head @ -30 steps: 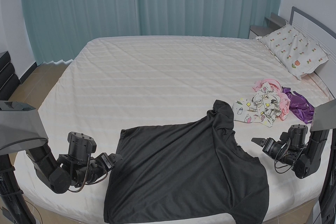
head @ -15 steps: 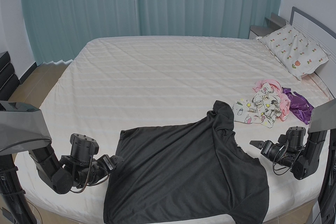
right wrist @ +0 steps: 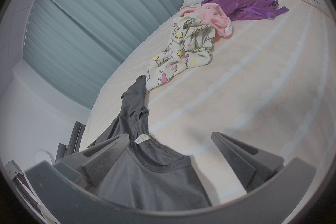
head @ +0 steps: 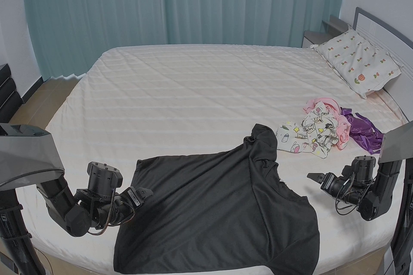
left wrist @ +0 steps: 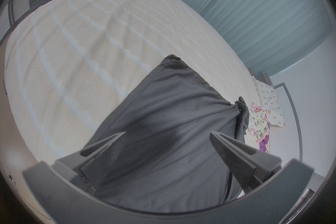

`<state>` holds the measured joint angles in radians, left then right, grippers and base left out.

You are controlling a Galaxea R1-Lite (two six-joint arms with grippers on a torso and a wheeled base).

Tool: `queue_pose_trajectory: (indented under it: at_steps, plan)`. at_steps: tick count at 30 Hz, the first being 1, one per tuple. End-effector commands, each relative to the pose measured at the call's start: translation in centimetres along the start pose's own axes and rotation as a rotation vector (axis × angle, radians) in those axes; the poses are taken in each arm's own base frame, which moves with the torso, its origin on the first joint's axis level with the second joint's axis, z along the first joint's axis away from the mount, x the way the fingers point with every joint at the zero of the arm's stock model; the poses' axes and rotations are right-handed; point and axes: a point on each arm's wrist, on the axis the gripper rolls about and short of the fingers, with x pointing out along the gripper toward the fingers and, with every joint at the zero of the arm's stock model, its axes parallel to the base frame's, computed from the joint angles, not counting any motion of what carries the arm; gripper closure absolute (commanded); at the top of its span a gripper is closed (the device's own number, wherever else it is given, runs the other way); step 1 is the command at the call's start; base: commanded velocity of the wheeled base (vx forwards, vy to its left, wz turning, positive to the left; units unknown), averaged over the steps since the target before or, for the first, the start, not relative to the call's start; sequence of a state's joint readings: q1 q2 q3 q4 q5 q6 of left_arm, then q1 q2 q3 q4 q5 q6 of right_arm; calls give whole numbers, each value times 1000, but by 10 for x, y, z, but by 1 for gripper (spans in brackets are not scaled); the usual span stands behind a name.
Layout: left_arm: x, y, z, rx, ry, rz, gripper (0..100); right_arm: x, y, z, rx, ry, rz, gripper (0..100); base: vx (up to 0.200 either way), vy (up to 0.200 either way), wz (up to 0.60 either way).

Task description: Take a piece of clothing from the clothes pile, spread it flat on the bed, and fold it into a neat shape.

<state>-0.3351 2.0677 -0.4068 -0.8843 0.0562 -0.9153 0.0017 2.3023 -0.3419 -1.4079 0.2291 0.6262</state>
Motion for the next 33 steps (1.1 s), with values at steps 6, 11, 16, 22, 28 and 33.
queue_pose_trajectory:
  at_steps: [6,11,16,22,28,33]
  plan:
    - [8,-11,23,-62,-82,-37,0,-2,1,-1,2,3,2,0,0,0,0]
    - [30,-12,38,-78,-128,-23,0,-1,7,-4,23,13,15,0,0,0,0]
    - [64,-13,57,-43,-186,-2,0,-1,7,-4,28,12,16,0,0,0,0]
    - [103,-18,73,1,-240,0,0,-2,7,-5,30,13,13,0,0,0,0]
    - [130,-19,77,40,-268,22,0,-1,7,-5,28,3,17,0,0,0,0]
    - [141,-17,78,94,-288,49,0,-1,7,-4,26,1,19,0,0,0,0]
